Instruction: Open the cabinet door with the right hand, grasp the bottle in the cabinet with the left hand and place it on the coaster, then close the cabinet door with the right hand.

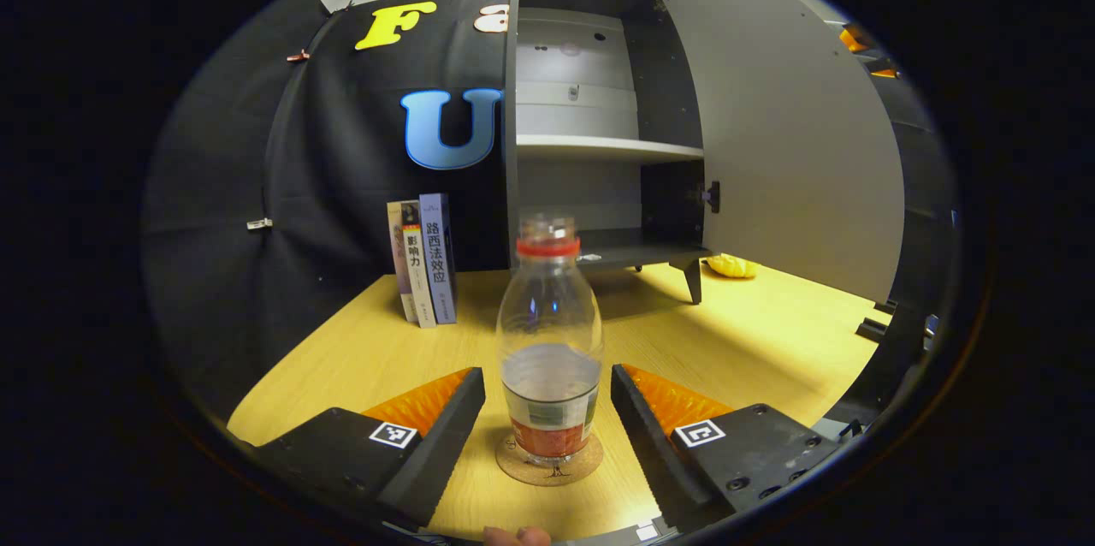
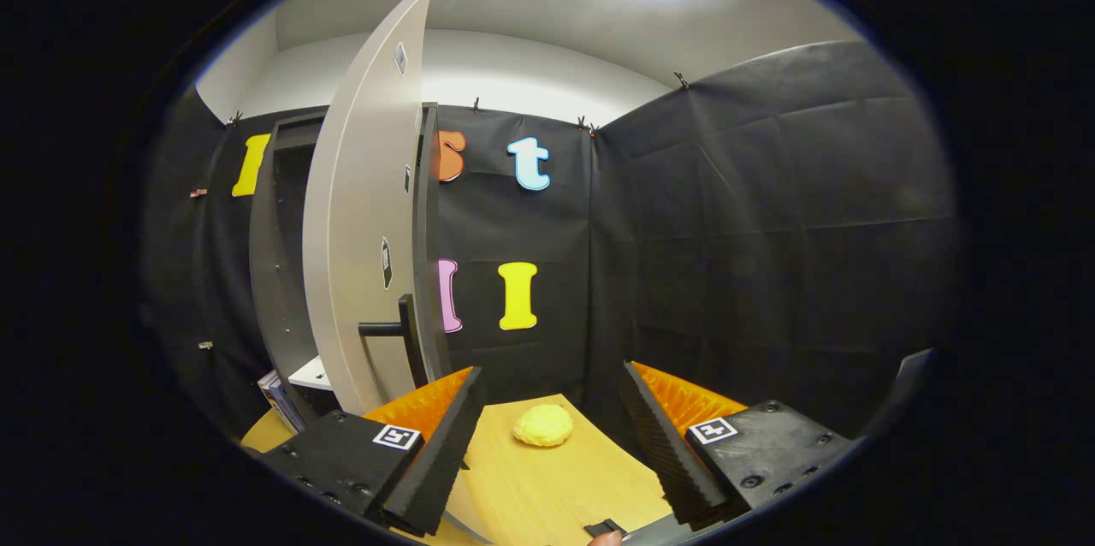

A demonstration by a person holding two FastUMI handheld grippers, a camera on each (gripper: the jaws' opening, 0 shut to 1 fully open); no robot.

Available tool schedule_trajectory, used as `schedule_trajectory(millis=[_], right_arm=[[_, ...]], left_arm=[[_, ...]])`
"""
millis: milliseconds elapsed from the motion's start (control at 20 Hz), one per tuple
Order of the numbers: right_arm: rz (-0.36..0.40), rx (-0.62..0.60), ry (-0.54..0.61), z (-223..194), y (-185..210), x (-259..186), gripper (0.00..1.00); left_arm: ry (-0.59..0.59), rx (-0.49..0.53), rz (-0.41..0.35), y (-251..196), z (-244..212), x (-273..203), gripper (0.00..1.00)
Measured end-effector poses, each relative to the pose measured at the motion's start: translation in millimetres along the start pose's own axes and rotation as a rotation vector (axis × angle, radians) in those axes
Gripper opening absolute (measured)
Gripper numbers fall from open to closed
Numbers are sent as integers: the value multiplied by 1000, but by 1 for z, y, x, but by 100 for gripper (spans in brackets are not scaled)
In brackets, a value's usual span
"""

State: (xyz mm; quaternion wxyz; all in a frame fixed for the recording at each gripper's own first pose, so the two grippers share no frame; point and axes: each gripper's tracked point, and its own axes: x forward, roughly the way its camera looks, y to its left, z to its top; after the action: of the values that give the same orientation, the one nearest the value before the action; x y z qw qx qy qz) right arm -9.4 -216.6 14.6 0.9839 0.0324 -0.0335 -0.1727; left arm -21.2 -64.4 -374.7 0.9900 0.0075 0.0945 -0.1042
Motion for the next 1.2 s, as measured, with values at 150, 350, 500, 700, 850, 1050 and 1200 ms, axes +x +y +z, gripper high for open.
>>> schedule_trajectory(millis=[150,350,500,700,850,1050,1200], right_arm=[[23,9,-5,2,-4,3,98],[40,34,-11,3,-6,10,97],[83,28,9,-4,8,11,98],[121,-4,13,-6,22,10,98],[114,11,27,-9,24,10,95],[92,1,30,-12,34,2,95],[109,31,42,-13,51,-4,97]], left_arm=[[-35,-10,2,-6,55,-20,94],[-75,-65,-19,-11,137,-40,94],[-83,-168,-10,-7,194,-51,94],[-152,-104,80,23,267,-69,94],[-144,-97,110,38,290,-75,94],[-152,-119,109,47,311,-83,92],[-138,-83,123,53,312,-89,92]])
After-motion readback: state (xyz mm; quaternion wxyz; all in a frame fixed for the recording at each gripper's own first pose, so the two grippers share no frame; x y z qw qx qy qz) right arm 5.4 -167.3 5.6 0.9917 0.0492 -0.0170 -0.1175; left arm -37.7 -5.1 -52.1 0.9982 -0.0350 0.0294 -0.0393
